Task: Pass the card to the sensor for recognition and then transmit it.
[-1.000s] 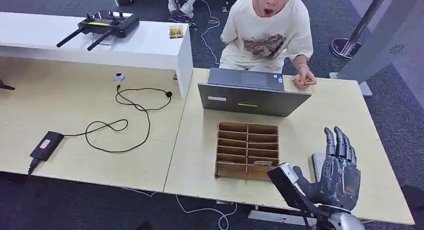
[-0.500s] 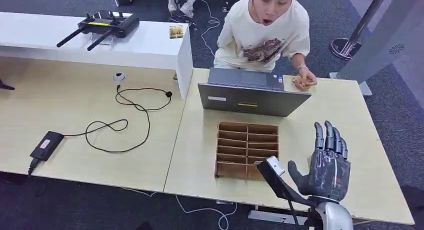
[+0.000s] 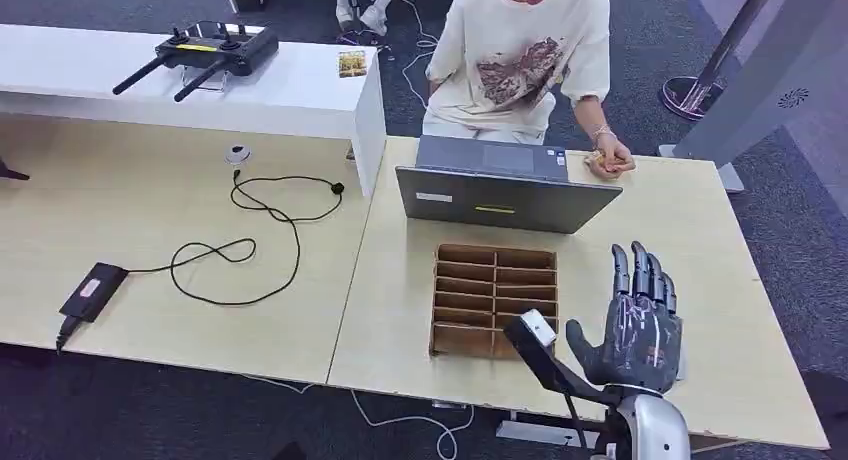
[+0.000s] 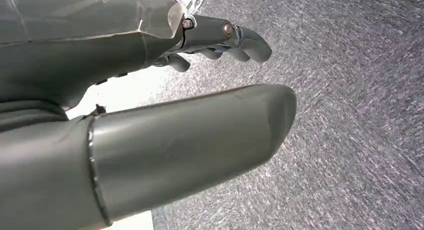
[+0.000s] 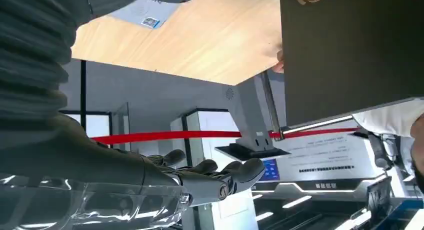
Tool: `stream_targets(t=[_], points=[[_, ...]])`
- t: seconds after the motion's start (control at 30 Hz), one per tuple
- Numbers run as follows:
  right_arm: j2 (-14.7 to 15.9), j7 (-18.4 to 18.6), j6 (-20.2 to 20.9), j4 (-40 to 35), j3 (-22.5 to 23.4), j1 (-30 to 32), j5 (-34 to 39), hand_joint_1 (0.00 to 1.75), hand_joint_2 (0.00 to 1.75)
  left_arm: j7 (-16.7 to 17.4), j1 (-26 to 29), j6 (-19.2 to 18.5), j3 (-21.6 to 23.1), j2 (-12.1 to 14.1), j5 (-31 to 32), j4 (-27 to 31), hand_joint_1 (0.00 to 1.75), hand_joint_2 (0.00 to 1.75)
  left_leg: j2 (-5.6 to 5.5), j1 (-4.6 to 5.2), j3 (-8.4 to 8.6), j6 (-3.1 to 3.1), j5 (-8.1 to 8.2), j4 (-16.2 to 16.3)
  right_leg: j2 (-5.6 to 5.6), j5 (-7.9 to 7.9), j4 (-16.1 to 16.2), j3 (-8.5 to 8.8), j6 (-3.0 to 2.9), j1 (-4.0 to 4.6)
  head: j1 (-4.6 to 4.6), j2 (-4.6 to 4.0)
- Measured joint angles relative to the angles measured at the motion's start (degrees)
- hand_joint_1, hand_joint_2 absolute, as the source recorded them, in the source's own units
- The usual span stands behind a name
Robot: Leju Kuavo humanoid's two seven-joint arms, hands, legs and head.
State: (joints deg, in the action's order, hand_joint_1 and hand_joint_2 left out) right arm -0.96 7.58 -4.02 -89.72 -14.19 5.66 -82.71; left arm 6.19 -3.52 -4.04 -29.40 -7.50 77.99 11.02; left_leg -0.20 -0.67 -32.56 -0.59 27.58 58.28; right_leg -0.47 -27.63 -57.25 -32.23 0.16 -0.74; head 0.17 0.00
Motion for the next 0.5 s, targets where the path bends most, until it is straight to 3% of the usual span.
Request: stream_targets(t=[0.07, 0.5], points=[[0.0, 0.0, 0.0, 0.1, 0.0, 0.0, 0.0, 0.51, 1.75, 0.0, 0.0, 0.0, 0.0, 0.0, 0.1, 0.0, 0.0, 0.0, 0.0, 0.0, 0.0, 0.0, 0.0, 0.0, 0.0, 0.0, 0.0, 0.0, 0.0, 0.0, 0.0, 0.0], [0.2, -0.2, 0.0, 1.8, 1.0, 0.0, 0.5, 0.26, 1.75, -0.1, 0.0, 0.0, 0.0, 0.0, 0.6, 0.0, 0.0, 0.0, 0.0, 0.0, 0.0, 0.0, 0.0, 0.0, 0.0, 0.0, 0.0, -0.01, 0.0, 0.0, 0.0, 0.02]])
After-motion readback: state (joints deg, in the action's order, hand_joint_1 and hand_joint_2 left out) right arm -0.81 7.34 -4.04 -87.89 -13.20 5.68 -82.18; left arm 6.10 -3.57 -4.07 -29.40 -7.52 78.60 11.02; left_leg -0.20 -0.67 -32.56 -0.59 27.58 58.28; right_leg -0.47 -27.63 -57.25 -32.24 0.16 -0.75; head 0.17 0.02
